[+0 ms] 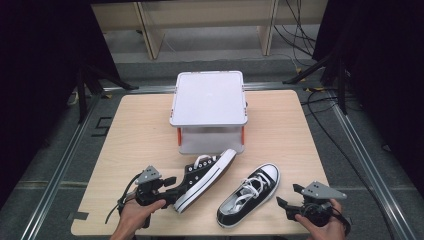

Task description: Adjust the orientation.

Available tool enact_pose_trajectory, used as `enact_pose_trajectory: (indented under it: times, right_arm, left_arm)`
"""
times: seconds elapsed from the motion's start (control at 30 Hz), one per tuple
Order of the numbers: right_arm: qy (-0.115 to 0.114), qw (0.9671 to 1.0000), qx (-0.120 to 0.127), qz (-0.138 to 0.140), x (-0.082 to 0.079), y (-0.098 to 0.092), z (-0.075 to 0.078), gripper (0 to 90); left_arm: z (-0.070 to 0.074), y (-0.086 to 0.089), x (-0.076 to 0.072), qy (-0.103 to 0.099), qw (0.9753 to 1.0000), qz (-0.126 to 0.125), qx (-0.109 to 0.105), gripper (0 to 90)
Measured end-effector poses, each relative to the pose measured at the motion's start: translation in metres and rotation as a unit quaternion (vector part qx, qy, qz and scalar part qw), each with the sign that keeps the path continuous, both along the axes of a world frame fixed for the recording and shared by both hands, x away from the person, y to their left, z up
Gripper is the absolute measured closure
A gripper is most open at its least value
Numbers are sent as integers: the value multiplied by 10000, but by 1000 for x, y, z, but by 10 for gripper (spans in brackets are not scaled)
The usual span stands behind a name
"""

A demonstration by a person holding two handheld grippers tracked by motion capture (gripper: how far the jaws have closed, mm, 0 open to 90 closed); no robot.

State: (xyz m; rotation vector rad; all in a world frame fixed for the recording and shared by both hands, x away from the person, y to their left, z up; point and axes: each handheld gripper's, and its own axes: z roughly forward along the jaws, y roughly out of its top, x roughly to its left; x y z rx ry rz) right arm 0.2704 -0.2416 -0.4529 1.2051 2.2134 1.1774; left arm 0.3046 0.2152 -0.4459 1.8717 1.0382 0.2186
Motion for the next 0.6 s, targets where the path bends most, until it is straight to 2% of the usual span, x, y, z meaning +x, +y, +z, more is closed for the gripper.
enact_pose_trajectory:
  times: [0.1, 0.13, 0.2, 0.23, 0.3, 0.33, 0.37, 0.43, 0.47, 0.5, 0.53, 0.57, 0.6]
  right_arm:
    - [-10, 10000, -36, 1, 1, -1, 0, 264]
    - [30, 10000, -6, -54, 0, 0, 1, 264]
    - [26, 10000, -6, -49, 0, 0, 0, 264]
    - [26, 10000, -12, -25, 0, 0, 0, 264]
    - [-27, 10000, -16, -16, 1, 0, -1, 264]
    - [-7, 10000, -3, -26, 1, 0, 0, 264]
    - [-7, 10000, -3, -26, 1, 0, 0, 264]
    - [19, 10000, -10, -15, 1, 0, 0, 264]
    - [-6, 10000, -16, 3, 1, -1, 0, 264]
    - [-6, 10000, -16, 3, 1, -1, 0, 264]
    - [9, 10000, -1, 3, 1, -1, 0, 264]
    - [46, 10000, 33, 4, 0, -1, 0, 264]
    - [45, 10000, 27, 12, 0, -1, 0, 264]
  left_arm:
    - [1, -2, -2, 7, 9999, -107, 7, 476]
    - [2, -4, -5, -29, 9998, -172, -40, 543]
    - [2, -7, -7, -74, 9998, -178, -62, 585]
    - [4, -9, -9, -201, 9994, -259, 101, 598]
    - [5, -11, -11, -258, 9992, -271, 154, 662]
    - [6, -16, -12, -213, 9990, -375, 69, 682]
    - [6, -16, -12, -213, 9990, -375, 69, 700]
    - [5, -22, -15, -179, 9982, -562, 68, 722]
    - [5, -33, -20, -156, 9970, -744, 144, 727]
    - [5, -33, -20, -156, 9970, -744, 144, 729]
    - [5, -40, -23, -178, 9954, -883, 316, 729]
    - [4, -45, -25, -194, 9945, -956, 379, 733]
    - [3, -50, -28, -253, 9945, -914, 453, 755]
